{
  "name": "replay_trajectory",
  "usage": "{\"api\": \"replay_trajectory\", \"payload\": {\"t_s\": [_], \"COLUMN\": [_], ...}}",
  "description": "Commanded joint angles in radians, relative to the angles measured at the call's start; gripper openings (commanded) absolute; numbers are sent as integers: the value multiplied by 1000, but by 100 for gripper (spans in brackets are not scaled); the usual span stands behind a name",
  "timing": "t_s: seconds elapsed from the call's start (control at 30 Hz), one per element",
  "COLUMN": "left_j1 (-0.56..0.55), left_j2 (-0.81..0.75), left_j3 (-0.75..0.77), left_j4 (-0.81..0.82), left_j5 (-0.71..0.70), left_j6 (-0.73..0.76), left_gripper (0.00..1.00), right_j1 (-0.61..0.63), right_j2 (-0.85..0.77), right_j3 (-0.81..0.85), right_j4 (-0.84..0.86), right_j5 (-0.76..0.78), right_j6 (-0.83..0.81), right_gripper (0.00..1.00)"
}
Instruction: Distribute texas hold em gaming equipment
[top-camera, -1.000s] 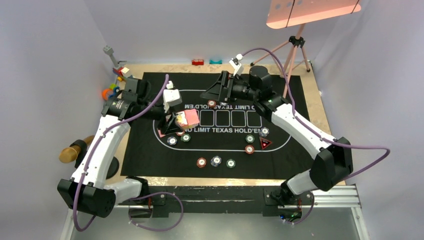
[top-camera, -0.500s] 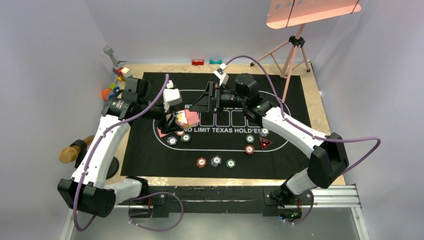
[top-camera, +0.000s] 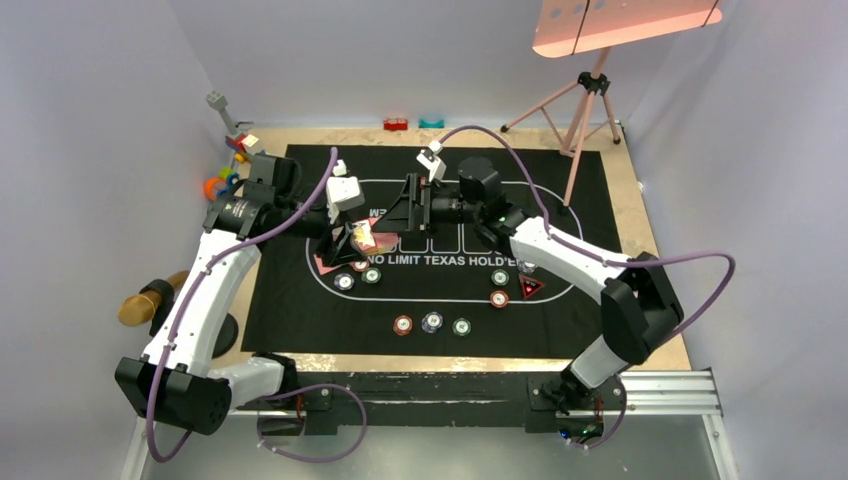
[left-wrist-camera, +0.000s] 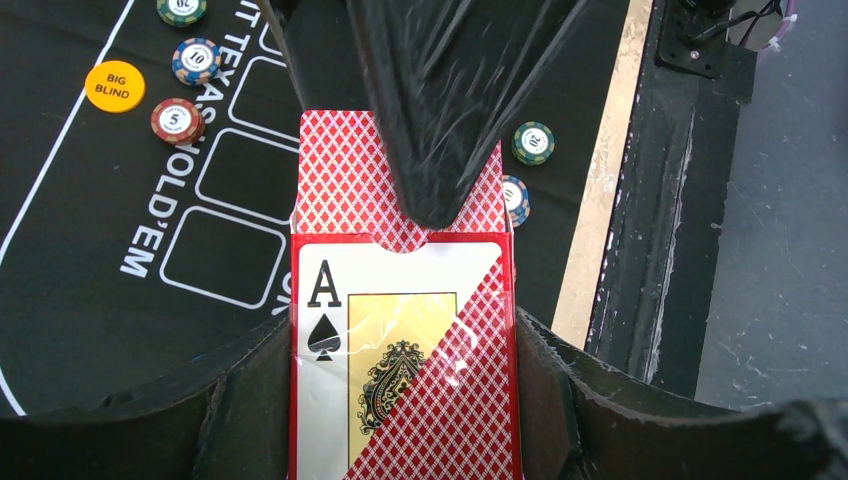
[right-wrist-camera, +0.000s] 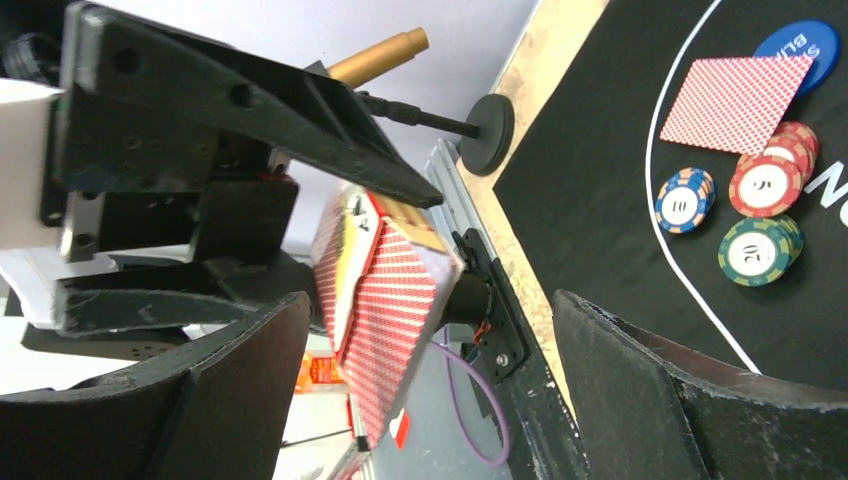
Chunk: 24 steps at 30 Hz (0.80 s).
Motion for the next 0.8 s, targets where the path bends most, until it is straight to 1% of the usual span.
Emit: {"api": "replay_trajectory", "payload": {"t_s": [0.0, 0.1, 0.27, 0.37, 0.43, 0.6, 0.77], "left_j1": [8, 6, 7, 7, 8, 8, 7], "left_j2": [-9, -13, -15, -17, -21, -24, -27], "left_j3": [27, 27, 28, 29, 29, 35, 35], "left_j4": [49, 48, 48, 51, 57, 58, 60], "left_j5": [37, 36, 32, 30, 30, 33, 40], "left_j6": [-13, -13, -12, -18, -23, -27, -30], "left_gripper": [9, 8, 8, 8, 8, 7, 7], "right_j1": [11, 15, 14, 14, 10, -4, -21], "right_j2": [25, 41, 44, 32, 24, 5, -12], "right_j3": [3, 7, 0, -3, -6, -25, -51], "right_j4": [75, 74, 70, 56, 46, 41, 41], "right_j5": [-40, -49, -64, -68, -66, -66, -65], "right_j6": [43, 52, 65, 62, 59, 59, 60], "right_gripper": [93, 87, 70, 57, 50, 44, 43]}}
